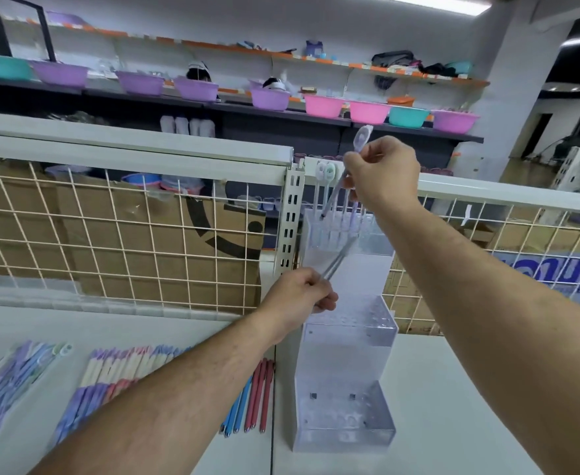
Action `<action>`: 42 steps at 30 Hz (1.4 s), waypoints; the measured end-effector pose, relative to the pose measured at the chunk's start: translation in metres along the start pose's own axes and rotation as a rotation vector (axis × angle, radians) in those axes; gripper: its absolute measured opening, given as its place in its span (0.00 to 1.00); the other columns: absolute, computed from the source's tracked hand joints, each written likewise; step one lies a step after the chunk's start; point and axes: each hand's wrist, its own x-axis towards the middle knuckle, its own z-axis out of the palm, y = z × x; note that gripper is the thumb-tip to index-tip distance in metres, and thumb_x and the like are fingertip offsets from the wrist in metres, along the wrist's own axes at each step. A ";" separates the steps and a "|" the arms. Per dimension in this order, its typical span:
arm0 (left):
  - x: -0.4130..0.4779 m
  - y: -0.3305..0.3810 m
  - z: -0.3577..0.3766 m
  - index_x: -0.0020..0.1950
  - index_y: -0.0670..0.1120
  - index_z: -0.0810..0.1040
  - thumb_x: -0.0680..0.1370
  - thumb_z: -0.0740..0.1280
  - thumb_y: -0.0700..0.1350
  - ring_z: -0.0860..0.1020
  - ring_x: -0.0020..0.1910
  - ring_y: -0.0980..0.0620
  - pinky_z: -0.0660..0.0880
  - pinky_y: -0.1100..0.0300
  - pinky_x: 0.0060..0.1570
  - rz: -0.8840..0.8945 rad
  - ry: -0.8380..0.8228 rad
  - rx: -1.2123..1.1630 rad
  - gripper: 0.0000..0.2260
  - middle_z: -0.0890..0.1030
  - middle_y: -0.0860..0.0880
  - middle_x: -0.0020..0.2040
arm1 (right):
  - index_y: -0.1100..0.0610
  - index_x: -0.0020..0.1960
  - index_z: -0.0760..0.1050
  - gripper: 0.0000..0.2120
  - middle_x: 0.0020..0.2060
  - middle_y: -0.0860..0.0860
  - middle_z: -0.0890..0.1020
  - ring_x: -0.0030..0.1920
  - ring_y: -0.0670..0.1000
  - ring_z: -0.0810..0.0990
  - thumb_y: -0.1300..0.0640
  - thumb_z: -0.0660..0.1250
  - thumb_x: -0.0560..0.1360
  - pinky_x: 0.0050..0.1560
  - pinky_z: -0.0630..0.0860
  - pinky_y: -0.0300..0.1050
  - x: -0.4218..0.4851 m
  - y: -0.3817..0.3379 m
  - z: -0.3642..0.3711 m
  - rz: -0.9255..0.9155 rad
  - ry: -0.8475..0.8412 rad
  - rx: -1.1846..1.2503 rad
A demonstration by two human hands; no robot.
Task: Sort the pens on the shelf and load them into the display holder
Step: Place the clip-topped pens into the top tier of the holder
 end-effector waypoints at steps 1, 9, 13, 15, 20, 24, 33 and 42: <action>0.000 -0.001 0.000 0.45 0.42 0.79 0.81 0.64 0.38 0.84 0.40 0.52 0.81 0.56 0.51 0.000 0.000 0.010 0.07 0.85 0.44 0.44 | 0.56 0.43 0.76 0.05 0.33 0.51 0.84 0.32 0.49 0.86 0.58 0.71 0.76 0.37 0.85 0.56 0.002 0.001 0.005 -0.008 -0.004 -0.019; 0.000 -0.002 0.000 0.48 0.39 0.81 0.81 0.66 0.43 0.84 0.41 0.58 0.80 0.58 0.53 0.018 0.007 0.140 0.08 0.86 0.48 0.43 | 0.55 0.43 0.78 0.07 0.30 0.49 0.84 0.33 0.50 0.85 0.53 0.73 0.76 0.39 0.84 0.56 0.005 0.012 0.028 -0.026 -0.066 -0.170; 0.000 -0.001 -0.001 0.49 0.39 0.81 0.81 0.65 0.43 0.84 0.43 0.55 0.80 0.56 0.54 0.012 -0.006 0.143 0.09 0.86 0.48 0.43 | 0.57 0.40 0.80 0.09 0.32 0.52 0.84 0.37 0.53 0.85 0.54 0.73 0.76 0.43 0.84 0.57 0.000 0.019 0.034 -0.034 -0.158 -0.313; 0.000 -0.001 -0.001 0.48 0.41 0.82 0.81 0.65 0.43 0.84 0.46 0.52 0.79 0.54 0.56 0.008 -0.007 0.143 0.09 0.86 0.49 0.43 | 0.58 0.41 0.80 0.09 0.34 0.53 0.84 0.38 0.54 0.85 0.54 0.73 0.76 0.44 0.84 0.56 -0.003 0.022 0.036 -0.026 -0.194 -0.374; 0.001 -0.002 -0.002 0.46 0.41 0.81 0.82 0.63 0.42 0.83 0.40 0.57 0.79 0.53 0.57 0.000 -0.018 0.108 0.10 0.86 0.48 0.43 | 0.58 0.40 0.80 0.13 0.31 0.51 0.82 0.32 0.51 0.82 0.49 0.74 0.76 0.36 0.82 0.48 -0.006 0.025 0.033 -0.004 -0.212 -0.437; 0.001 -0.002 -0.003 0.45 0.44 0.80 0.83 0.61 0.42 0.84 0.41 0.54 0.80 0.55 0.54 0.008 -0.036 0.066 0.10 0.86 0.48 0.43 | 0.56 0.33 0.76 0.17 0.24 0.48 0.75 0.25 0.48 0.71 0.46 0.70 0.75 0.29 0.69 0.42 -0.016 0.036 0.017 0.002 -0.114 -0.434; -0.003 -0.003 -0.001 0.47 0.46 0.79 0.84 0.59 0.45 0.85 0.42 0.53 0.78 0.58 0.48 0.032 -0.019 0.080 0.11 0.86 0.49 0.44 | 0.55 0.34 0.72 0.24 0.26 0.49 0.77 0.26 0.49 0.73 0.35 0.72 0.70 0.29 0.69 0.43 -0.060 0.067 -0.016 0.215 -0.213 -0.458; -0.008 0.001 0.000 0.46 0.42 0.77 0.85 0.57 0.42 0.83 0.39 0.50 0.79 0.63 0.43 0.010 -0.036 -0.064 0.12 0.84 0.44 0.42 | 0.61 0.39 0.78 0.12 0.29 0.53 0.84 0.28 0.49 0.82 0.55 0.71 0.78 0.25 0.73 0.41 -0.071 0.048 -0.014 0.300 -0.310 -0.171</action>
